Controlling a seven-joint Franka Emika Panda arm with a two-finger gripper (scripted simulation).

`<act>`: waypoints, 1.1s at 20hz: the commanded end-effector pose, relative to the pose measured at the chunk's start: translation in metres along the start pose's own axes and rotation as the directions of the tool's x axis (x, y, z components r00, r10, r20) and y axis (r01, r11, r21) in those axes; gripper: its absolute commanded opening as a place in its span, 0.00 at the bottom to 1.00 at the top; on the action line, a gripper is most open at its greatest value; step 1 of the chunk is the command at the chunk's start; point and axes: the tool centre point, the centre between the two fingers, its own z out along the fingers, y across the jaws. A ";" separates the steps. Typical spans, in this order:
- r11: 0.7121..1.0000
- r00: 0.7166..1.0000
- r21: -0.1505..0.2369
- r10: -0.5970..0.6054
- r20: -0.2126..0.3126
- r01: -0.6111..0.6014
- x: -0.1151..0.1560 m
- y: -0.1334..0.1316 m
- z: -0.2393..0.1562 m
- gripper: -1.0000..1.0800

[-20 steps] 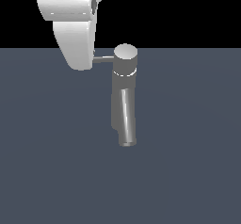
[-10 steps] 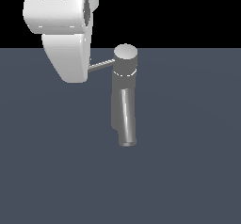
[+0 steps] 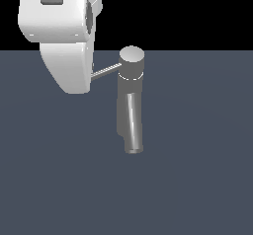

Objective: Turn on the faucet by rotating a designated handle.

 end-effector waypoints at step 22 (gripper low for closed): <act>1.000 1.000 -0.007 0.017 -0.012 -0.017 0.033 0.036 0.000 0.00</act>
